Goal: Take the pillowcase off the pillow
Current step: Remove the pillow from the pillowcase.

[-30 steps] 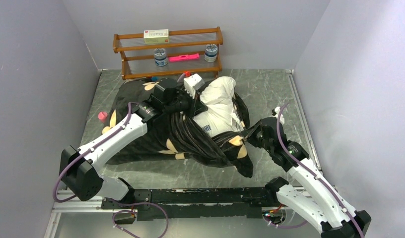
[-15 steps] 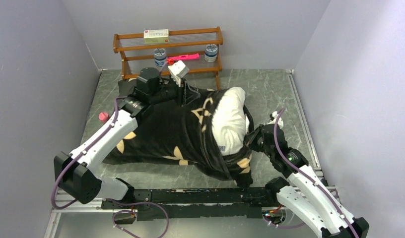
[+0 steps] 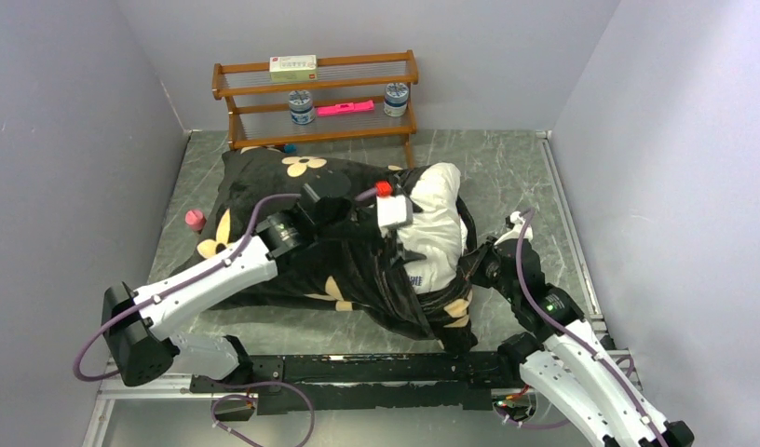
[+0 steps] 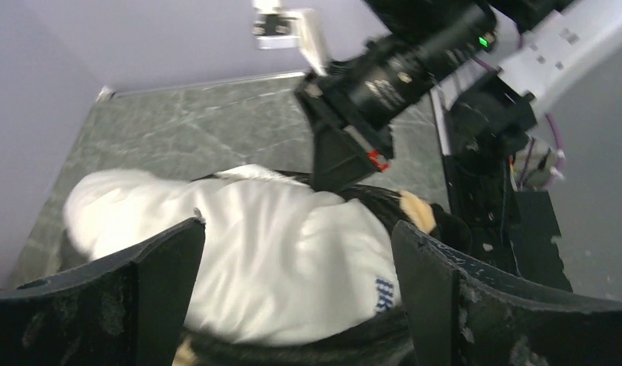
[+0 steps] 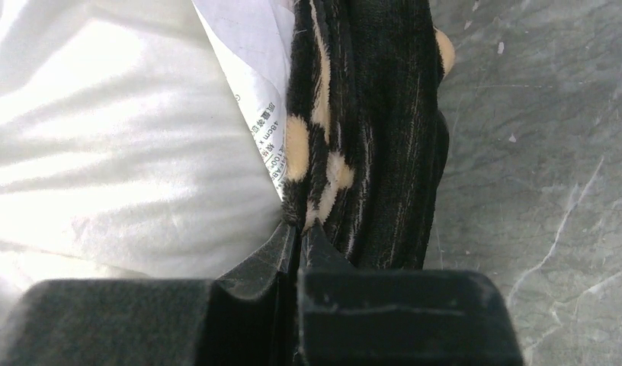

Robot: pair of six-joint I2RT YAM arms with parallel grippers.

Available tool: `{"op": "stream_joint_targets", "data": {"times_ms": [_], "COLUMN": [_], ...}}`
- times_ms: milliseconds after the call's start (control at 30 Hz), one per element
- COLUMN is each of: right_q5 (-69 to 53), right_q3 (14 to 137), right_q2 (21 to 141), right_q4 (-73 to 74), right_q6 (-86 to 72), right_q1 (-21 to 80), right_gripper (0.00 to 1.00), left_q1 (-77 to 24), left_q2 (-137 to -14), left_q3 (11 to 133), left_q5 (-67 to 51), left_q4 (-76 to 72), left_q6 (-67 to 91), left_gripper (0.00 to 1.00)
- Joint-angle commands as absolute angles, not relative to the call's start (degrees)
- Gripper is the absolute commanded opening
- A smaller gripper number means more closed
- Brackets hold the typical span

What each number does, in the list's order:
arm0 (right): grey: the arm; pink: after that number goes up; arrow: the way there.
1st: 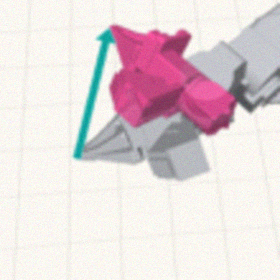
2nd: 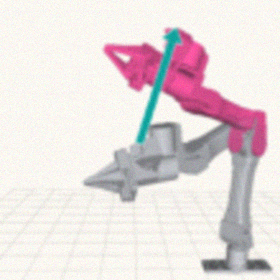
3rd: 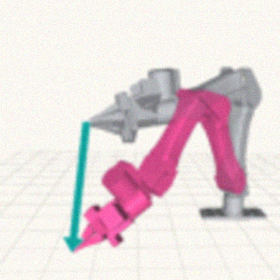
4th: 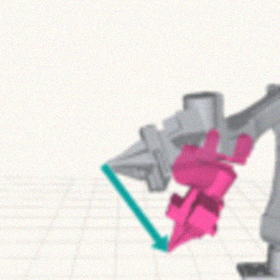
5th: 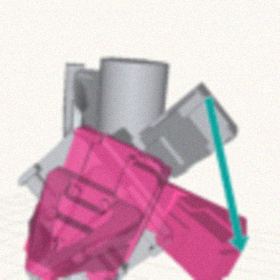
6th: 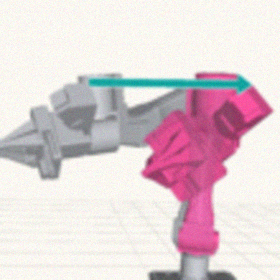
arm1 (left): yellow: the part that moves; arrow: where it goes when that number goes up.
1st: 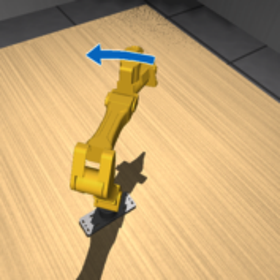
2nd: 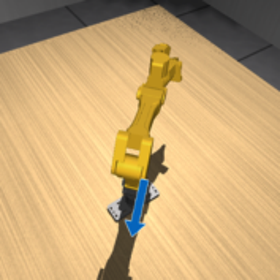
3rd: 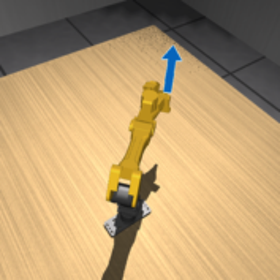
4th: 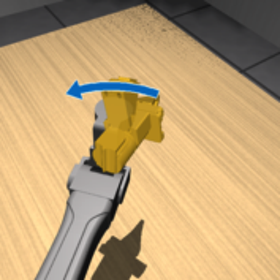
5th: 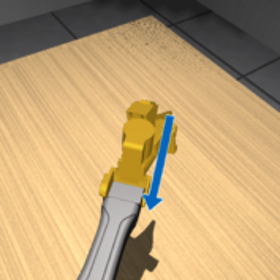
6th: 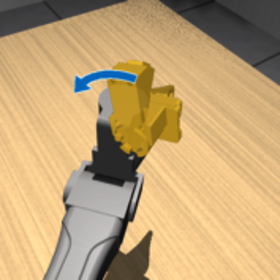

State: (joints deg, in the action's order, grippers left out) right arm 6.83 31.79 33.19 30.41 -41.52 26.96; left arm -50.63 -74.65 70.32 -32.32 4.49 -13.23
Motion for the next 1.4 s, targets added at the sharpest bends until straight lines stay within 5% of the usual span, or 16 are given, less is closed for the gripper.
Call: {"op": "stream_joint_targets", "data": {"times_ms": [0, 533, 933, 1067, 1200, 1367], "right_q5": [5.09, 4.60, 3.37, 3.15, 4.61, 6.16], "right_q3": [30.87, 30.19, 29.44, 29.68, 30.47, 31.80], "right_q2": [30.19, 27.07, 26.88, 26.82, 26.54, 26.46], "right_q4": [28.89, 29.28, 27.83, 28.21, 30.67, 34.13], "right_q6": [-40.97, -40.17, -40.29, -40.40, -40.65, -41.16], "right_q1": [27.16, 27.16, 27.15, 27.12, 27.07, 27.07], "right_gripper": [0.00, 0.00, 0.00, 0.00, 0.00, 0.00], "left_q1": [-57.09, -70.71, -70.67, -70.28, -67.97, -64.57], "left_q2": [-76.51, -93.17, -100.54, -104.21, -106.17, -101.86], "left_q3": [69.22, 81.25, 80.46, 82.71, 86.91, 85.46], "left_q5": [-32.81, -2.72, 4.84, 4.99, 4.41, 6.82], "left_q4": [5.78, 21.89, 23.88, 26.87, 30.31, 25.88], "left_q6": [-24.32, -48.07, -50.53, -49.86, -47.47, -43.28], "left_gripper": [0.97, 0.97, 0.90, 0.65, 0.11, 0.05]}}
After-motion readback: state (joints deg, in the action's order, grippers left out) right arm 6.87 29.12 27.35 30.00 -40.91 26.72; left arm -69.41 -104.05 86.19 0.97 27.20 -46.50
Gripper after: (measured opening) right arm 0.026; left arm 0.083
